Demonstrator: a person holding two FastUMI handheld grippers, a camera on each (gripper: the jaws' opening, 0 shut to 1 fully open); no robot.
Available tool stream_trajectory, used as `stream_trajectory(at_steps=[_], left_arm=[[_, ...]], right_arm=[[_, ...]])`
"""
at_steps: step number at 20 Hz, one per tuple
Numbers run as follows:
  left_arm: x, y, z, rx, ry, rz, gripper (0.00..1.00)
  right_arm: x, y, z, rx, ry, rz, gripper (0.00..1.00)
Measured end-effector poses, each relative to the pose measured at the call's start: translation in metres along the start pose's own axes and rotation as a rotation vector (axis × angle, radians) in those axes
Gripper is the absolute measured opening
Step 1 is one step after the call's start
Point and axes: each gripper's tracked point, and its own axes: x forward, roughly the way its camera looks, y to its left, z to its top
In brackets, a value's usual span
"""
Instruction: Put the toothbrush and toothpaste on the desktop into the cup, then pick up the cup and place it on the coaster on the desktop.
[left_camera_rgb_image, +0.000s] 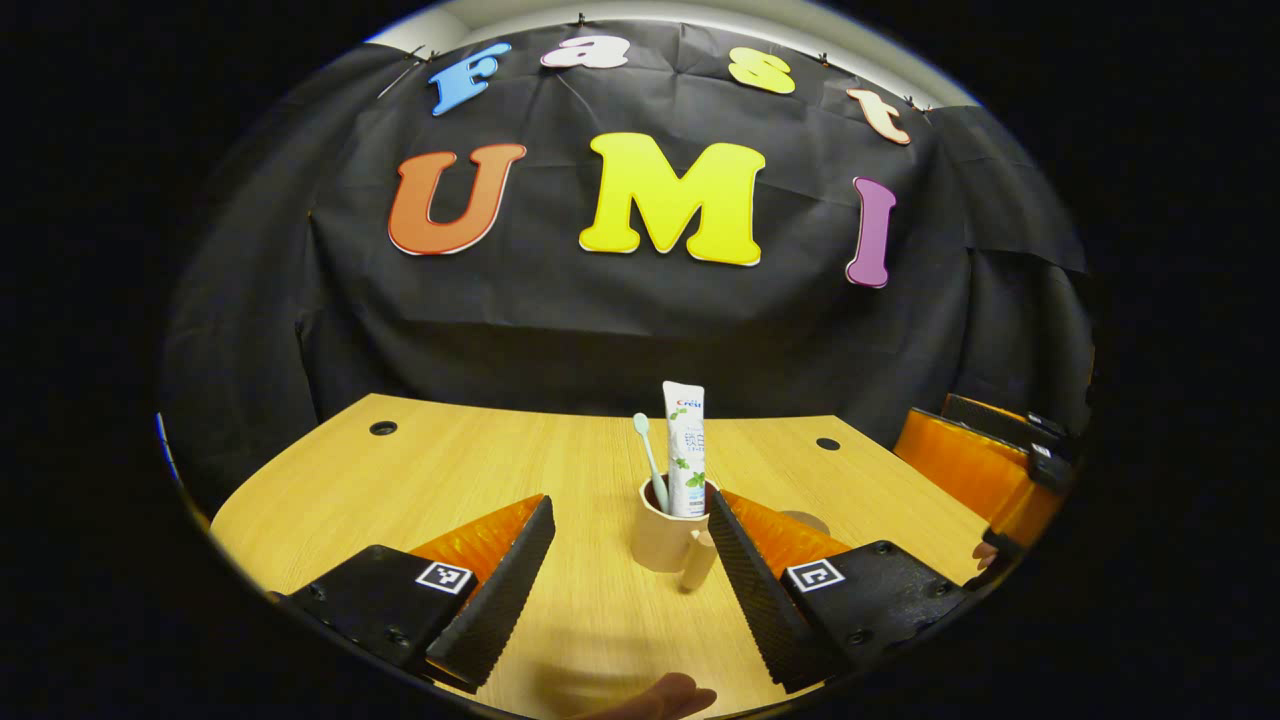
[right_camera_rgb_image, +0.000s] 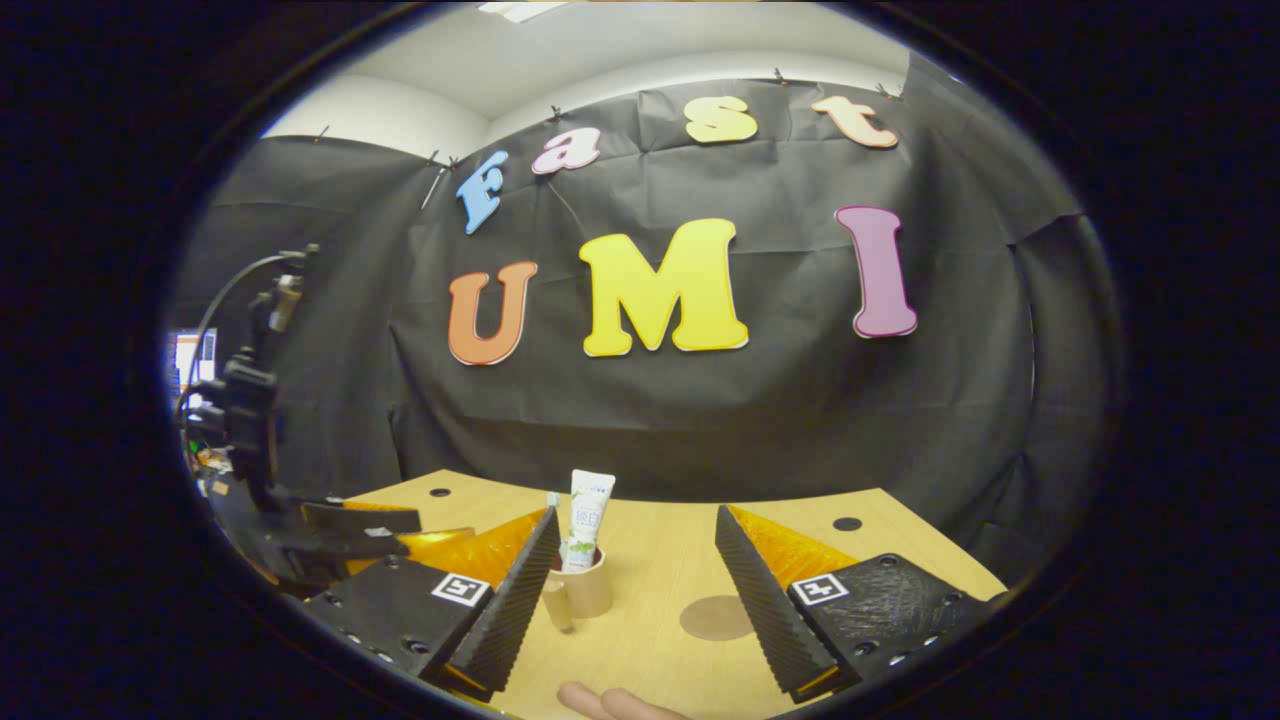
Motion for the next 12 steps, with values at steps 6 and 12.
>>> stream_trajectory(at_steps=[6, 12], left_arm=[[0.045, -0.022, -0.022, 0.027, 0.343, 0.027, 0.98], [0.079, -0.039, -0.08, -0.023, 0.756, 0.056, 0.98]], right_arm=[[-0.008, -0.012, 0.006, -0.03, -0.052, 0.014, 0.94], [-0.006, -0.016, 0.012, 0.01, -0.098, 0.044, 0.93]])
